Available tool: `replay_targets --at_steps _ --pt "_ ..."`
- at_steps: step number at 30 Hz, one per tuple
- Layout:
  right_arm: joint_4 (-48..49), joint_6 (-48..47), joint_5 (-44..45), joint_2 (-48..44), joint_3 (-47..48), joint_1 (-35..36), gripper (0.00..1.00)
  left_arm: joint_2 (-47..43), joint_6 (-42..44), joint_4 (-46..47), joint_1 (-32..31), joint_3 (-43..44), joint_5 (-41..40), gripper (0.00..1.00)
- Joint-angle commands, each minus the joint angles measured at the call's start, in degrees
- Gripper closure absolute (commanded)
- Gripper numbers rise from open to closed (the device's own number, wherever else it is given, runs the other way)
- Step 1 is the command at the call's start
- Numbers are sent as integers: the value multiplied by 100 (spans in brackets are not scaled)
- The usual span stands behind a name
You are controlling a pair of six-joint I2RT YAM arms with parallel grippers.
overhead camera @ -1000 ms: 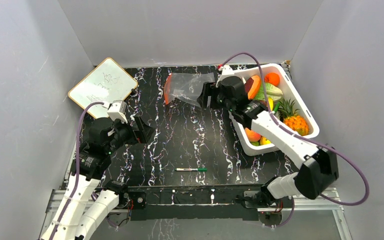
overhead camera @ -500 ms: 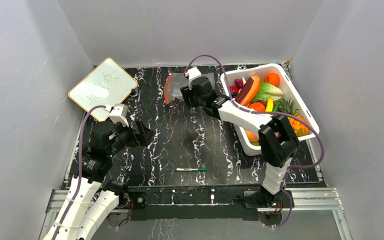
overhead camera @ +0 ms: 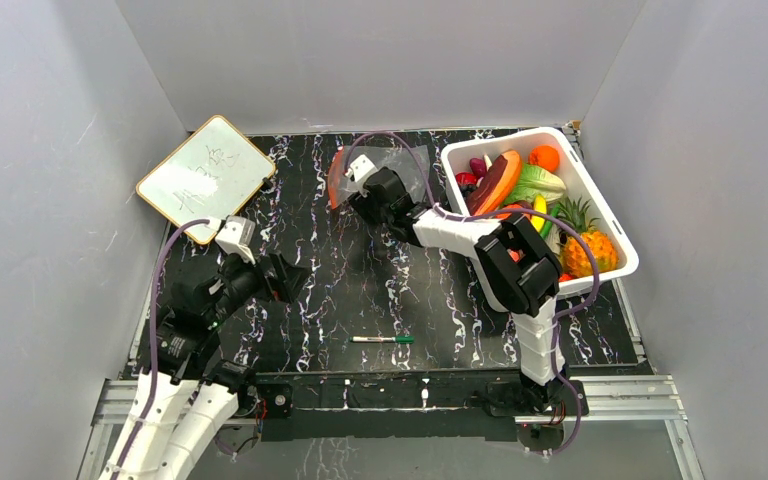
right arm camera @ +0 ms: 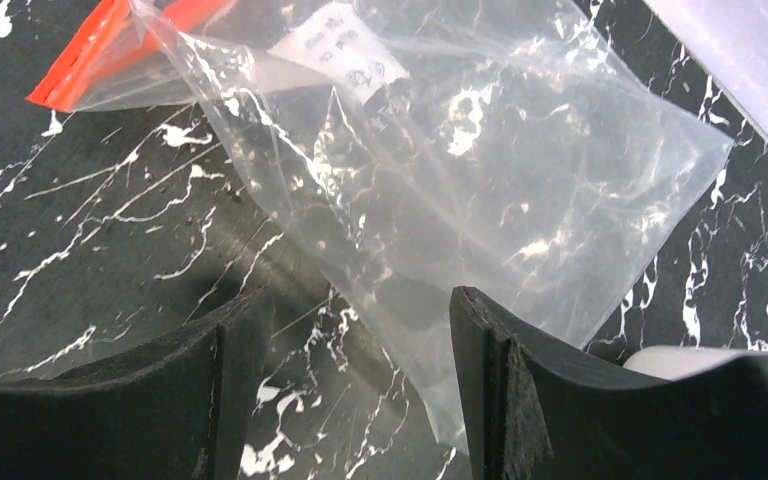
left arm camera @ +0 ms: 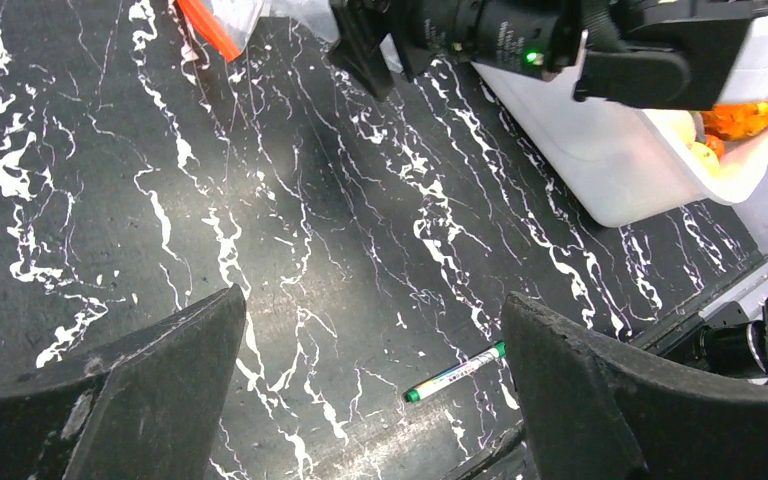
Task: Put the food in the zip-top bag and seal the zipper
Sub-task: Pick up the zipper food storage bag at the center of the board.
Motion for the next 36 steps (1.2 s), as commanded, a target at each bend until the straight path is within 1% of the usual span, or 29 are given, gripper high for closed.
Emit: replay_targets --at_steps 1,4,7,9,12,16,18,21,23,25,28,32,34,36 --pt "1040 -489 165 121 57 15 38 -156 155 177 28 -74 238 2" --pt "1423 -629 278 90 -160 28 40 -107 174 168 29 -72 310 2" --pt "1632 -761 384 6 -293 43 47 -113 193 176 28 -65 379 2" --pt "1747 -878 381 -26 -370 53 56 -147 193 191 29 -87 361 2" --pt "1954 -963 537 -49 -460 48 74 -200 227 240 29 -115 487 2" --pt "1974 -959 575 -171 -511 53 92 -199 247 288 27 -177 522 3" --pt "1927 -875 468 -359 -583 47 99 -186 268 319 27 -183 588 3" --pt "1627 -691 156 -768 -702 57 100 -209 335 611 26 -350 983 5" --pt "1355 -492 134 -1073 -774 86 100 -254 326 819 27 -451 1195 7" --pt "1241 -235 58 -1465 -944 103 100 -311 243 997 27 -531 1192 8" --pt "1155 -31 -161 -1985 -1226 143 100 -324 -332 1211 24 -575 785 5" --pt "669 128 -506 -2565 -1350 168 100 -240 -1159 1788 28 -697 860 6" --pt "296 245 -873 -2896 -1339 172 100 -210 -1065 1990 25 -703 958 7" --pt "-133 441 -1220 -3219 -1294 183 100 -171 -808 1949 23 -624 883 7"
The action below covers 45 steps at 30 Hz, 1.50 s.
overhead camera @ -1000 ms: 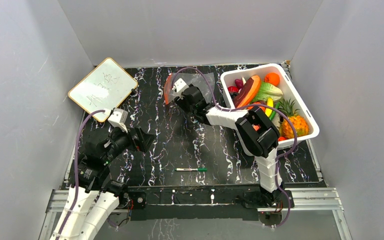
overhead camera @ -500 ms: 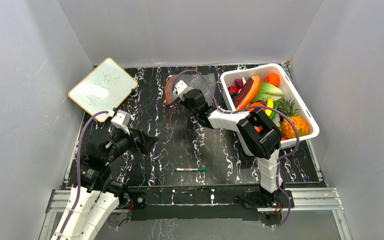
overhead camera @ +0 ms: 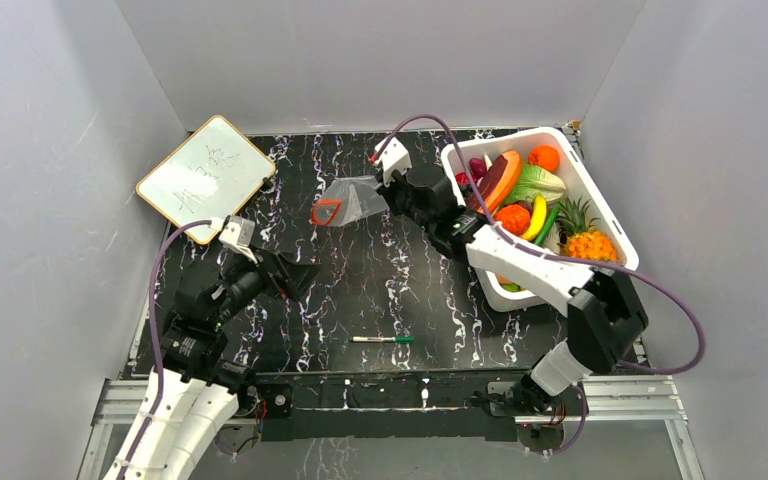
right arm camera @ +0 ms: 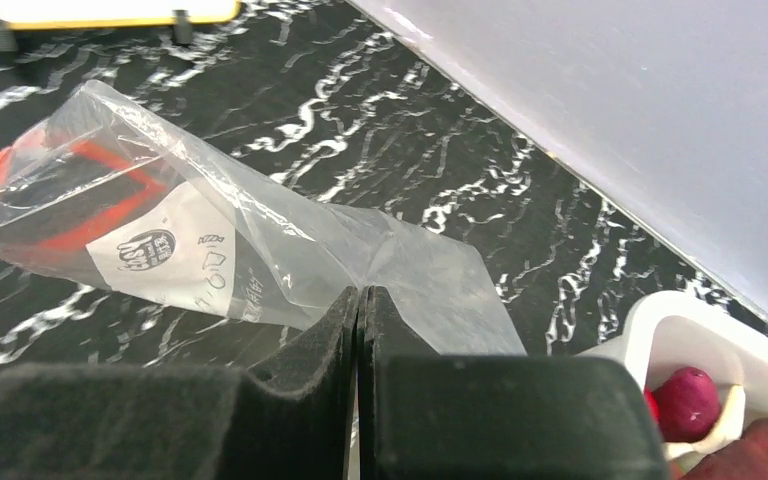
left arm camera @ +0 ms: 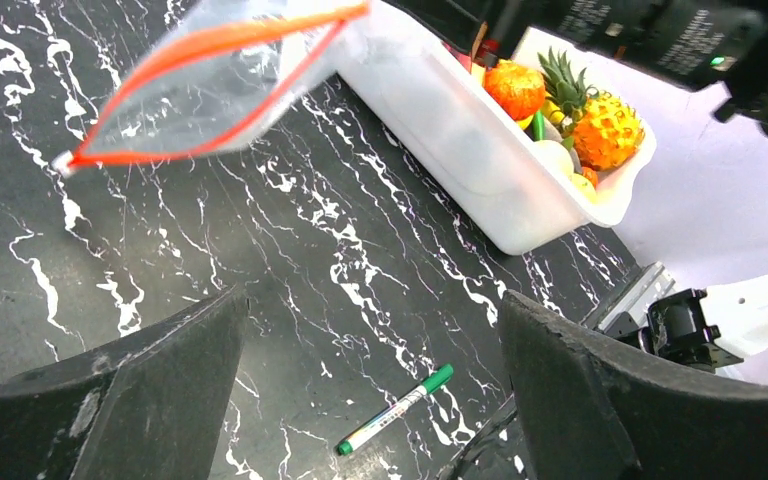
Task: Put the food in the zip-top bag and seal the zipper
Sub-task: Pick up the zipper food storage bag at the center of the board, then open the zipper of the food storage bag at the center of the board.
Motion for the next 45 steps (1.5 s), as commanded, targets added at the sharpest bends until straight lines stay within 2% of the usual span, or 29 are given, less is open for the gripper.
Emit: replay_targets --at_steps 1,5,9,13,18,20,28,37,41,45 --pt "-826 610 -827 -763 1 36 100 81 118 488 22 100 25 8" --pt "-1363 938 -1159 -1296 -15 30 100 139 778 329 19 232 11 11" --pt "-1636 834 -1874 -1745 -165 33 100 198 1128 -39 24 387 -533 20" --pt "-1921 584 -2408 -2095 -195 29 100 238 1661 -80 21 412 -344 25" --pt "-2387 385 -2796 -2094 -19 32 100 201 2193 -31 19 409 -310 29" --pt "-2491 388 -2918 -2049 54 35 100 239 2196 18 24 365 -257 29" --pt "-2378 713 -3078 -1970 132 34 100 224 2523 169 24 82 1337 25" --pt "-2665 1076 -3256 -1724 575 32 100 -132 2597 536 20 -266 1807 21" --pt "-2686 1110 -3306 -1717 711 25 100 -113 2740 509 24 -360 1744 20" --pt "-2655 1086 -3472 -1732 728 27 100 -120 2891 460 20 -353 1583 24"
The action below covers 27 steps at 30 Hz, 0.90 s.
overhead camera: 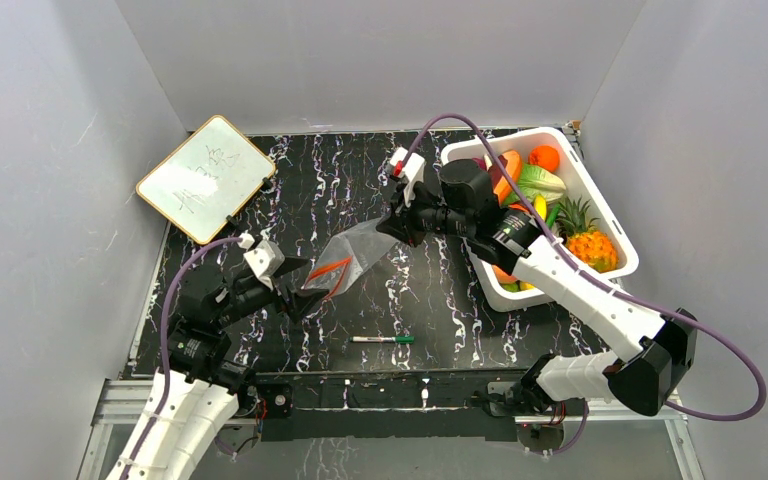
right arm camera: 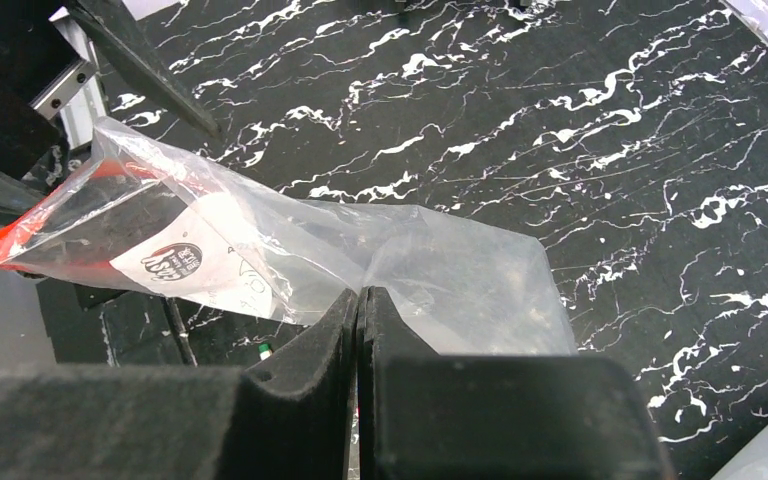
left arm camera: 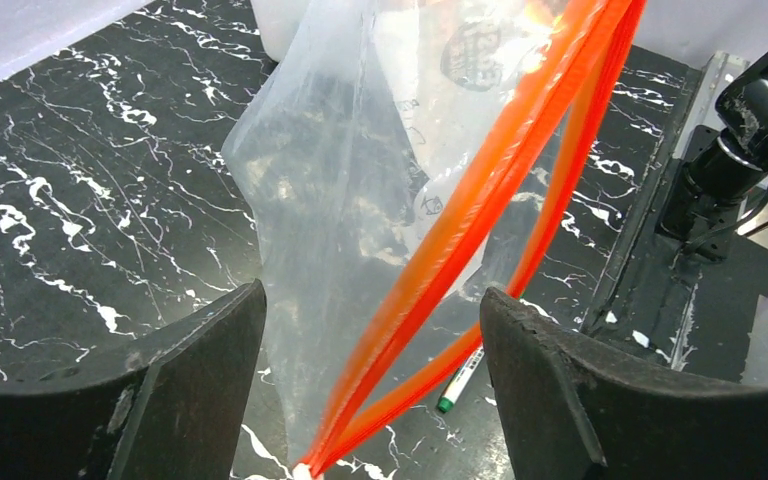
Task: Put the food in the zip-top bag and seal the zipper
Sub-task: Open the zipper of the food storage bag at the center of the board.
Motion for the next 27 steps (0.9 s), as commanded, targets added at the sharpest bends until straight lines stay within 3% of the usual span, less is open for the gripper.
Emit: replay_targets --at_steps 1,4,13,14,20,24,27 --pt "233 60 -251 -71 293 15 100 -51 294 180 24 4 -14 25" --pt "279 48 -271 -90 246 14 100 -111 406 206 20 22 -44 37" --pt "523 573 117 -52 128 15 100 -320 443 308 23 17 -119 100" --pt "579 761 221 -52 109 16 99 -316 421 286 24 39 -162 100" --pt "712 2157 1149 -177 50 17 64 -330 -128 285 24 110 -702 100" --pt "706 3120 1548 -342 -75 11 48 -257 -855 327 25 151 -1103 100" --pt "753 3732 1586 -473 -236 19 43 -40 -1301 140 22 279 -1345 100"
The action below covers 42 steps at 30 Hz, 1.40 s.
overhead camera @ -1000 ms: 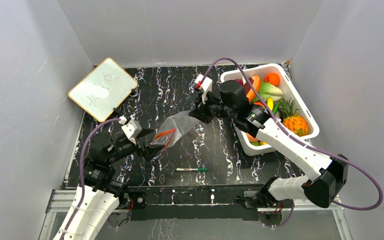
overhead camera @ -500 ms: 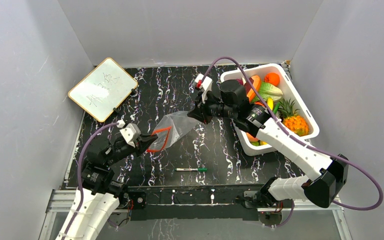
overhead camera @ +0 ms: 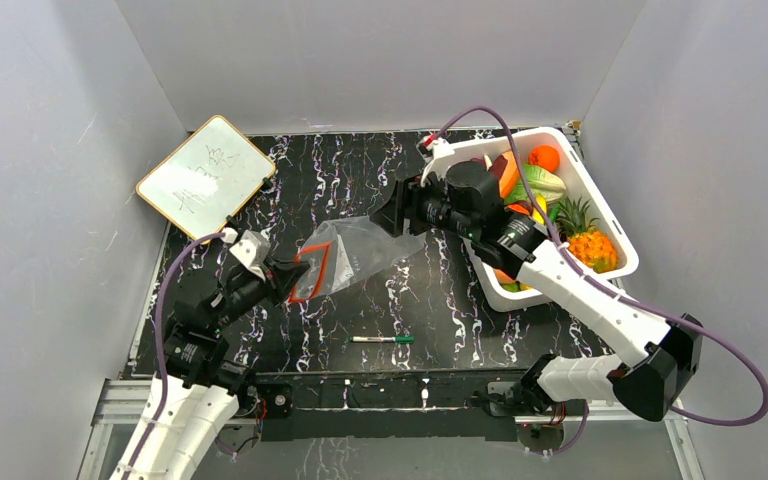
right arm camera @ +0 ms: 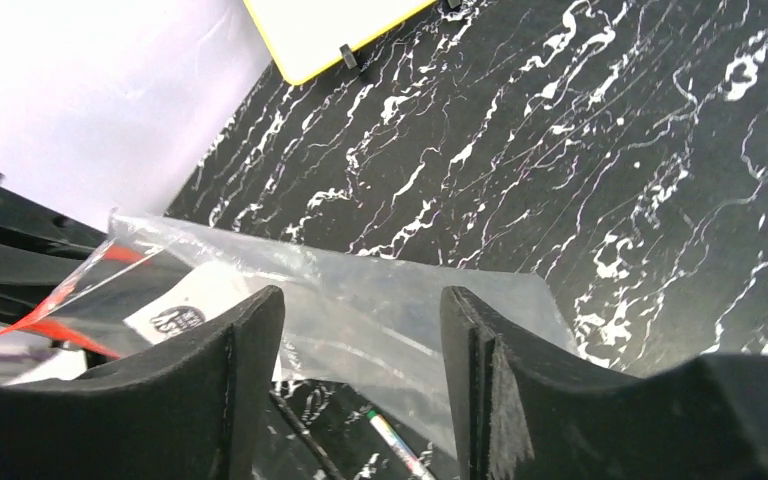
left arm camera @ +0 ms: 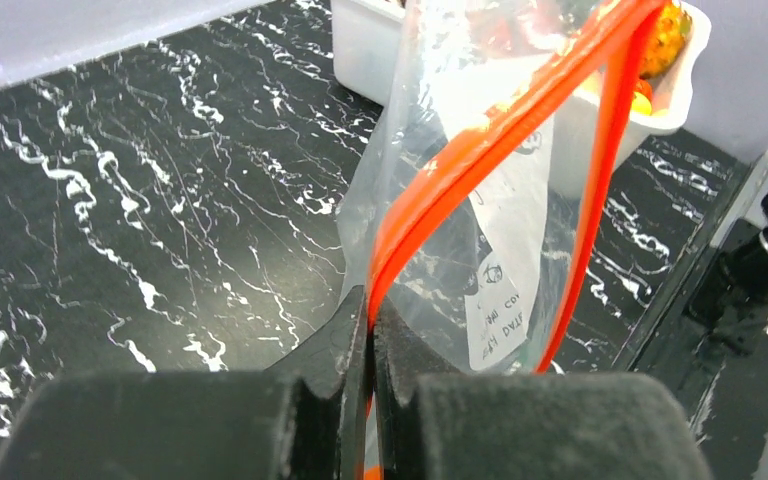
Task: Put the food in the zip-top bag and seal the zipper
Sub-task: Open the zipper of the food storage bag at the center of the board.
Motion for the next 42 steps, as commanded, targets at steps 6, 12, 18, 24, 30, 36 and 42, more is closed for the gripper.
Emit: replay_targets --at_steps 6,12,18,24,30,36,42 --pt "286 1787 520 -366 -139 18 39 537 -1181 -200 25 336 -708 100" --pt "-243 1811 916 -341 207 11 39 409 -1433 -322 24 252 -1050 100" --pt "-279 1760 905 -260 274 245 39 623 -2277 -569 25 480 -1445 100" --pt "12 1908 1185 201 312 960 40 1203 -3251 -997 24 1023 -1636 100" --pt "11 1868 1717 863 809 1604 40 1406 -3826 -1047 22 1165 -1546 100" --pt "-137 1794 2178 1398 1198 1905 41 1457 -4025 -1037 17 1278 -1504 100" --pt "-863 1466 3401 1686 1480 1922 52 1474 -3624 -1520 24 1735 -1639 100"
